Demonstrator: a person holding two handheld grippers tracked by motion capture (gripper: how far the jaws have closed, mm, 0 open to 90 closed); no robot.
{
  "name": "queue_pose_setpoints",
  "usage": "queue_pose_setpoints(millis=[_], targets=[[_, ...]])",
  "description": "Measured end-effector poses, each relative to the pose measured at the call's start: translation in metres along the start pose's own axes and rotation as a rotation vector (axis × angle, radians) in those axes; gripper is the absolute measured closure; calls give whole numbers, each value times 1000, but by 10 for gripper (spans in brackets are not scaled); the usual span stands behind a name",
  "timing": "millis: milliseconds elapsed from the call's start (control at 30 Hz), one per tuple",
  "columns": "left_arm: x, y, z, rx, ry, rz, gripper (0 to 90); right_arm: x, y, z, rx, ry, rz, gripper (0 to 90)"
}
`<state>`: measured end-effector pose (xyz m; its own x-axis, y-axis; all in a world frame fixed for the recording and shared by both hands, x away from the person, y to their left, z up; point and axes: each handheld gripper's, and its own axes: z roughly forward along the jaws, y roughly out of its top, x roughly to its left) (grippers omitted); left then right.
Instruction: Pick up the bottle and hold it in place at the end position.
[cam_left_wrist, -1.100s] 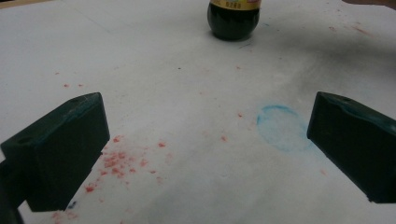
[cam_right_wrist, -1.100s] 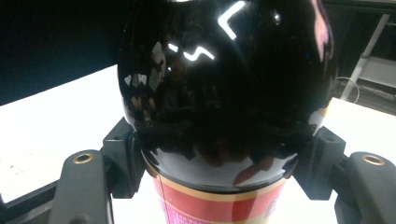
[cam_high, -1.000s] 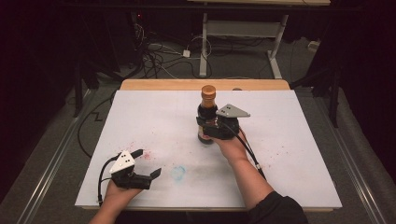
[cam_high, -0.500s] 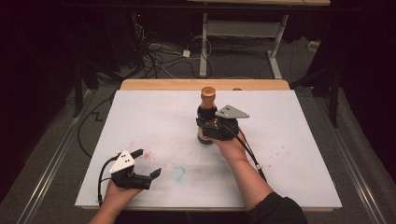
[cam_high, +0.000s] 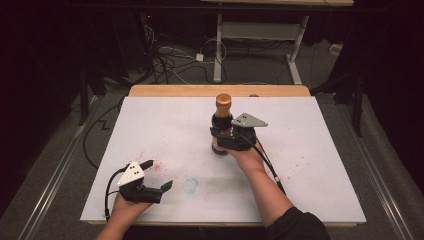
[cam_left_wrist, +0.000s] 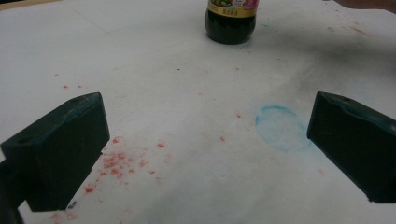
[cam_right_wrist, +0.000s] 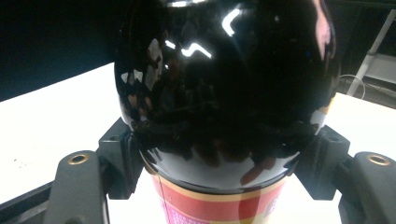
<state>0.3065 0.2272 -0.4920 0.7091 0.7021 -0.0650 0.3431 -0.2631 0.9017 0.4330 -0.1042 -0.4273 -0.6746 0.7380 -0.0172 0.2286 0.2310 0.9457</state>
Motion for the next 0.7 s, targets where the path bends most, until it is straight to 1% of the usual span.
queue_pose_setpoints(millis=[133, 300, 333, 433, 500, 567, 667, 700], targets=[[0, 0, 0, 0, -3, -3, 0, -1, 0, -1, 4, 6, -1, 287], [1, 0, 0, 2, -7, -9, 0, -2, 2, -6, 8, 3, 0, 262], [1, 1, 1, 7, -11, -16, 0, -2, 4, -11, 5, 7, 3, 257], [2, 1, 1, 10, -8, -18, 0, -2, 4, -19, -2, 14, 2, 256], [2, 1, 1, 9, -13, -37, 0, -3, 3, -25, -4, 17, 1, 269], [1, 2, 3, 12, -17, -37, 0, -4, 0, -32, -16, 22, 10, 299], [-2, 8, 7, 26, -9, -4, 0, -6, -3, -42, -28, 26, 23, 363], [-2, 8, 7, 26, -9, -4, 0, -6, -3, -42, -28, 26, 23, 363]])
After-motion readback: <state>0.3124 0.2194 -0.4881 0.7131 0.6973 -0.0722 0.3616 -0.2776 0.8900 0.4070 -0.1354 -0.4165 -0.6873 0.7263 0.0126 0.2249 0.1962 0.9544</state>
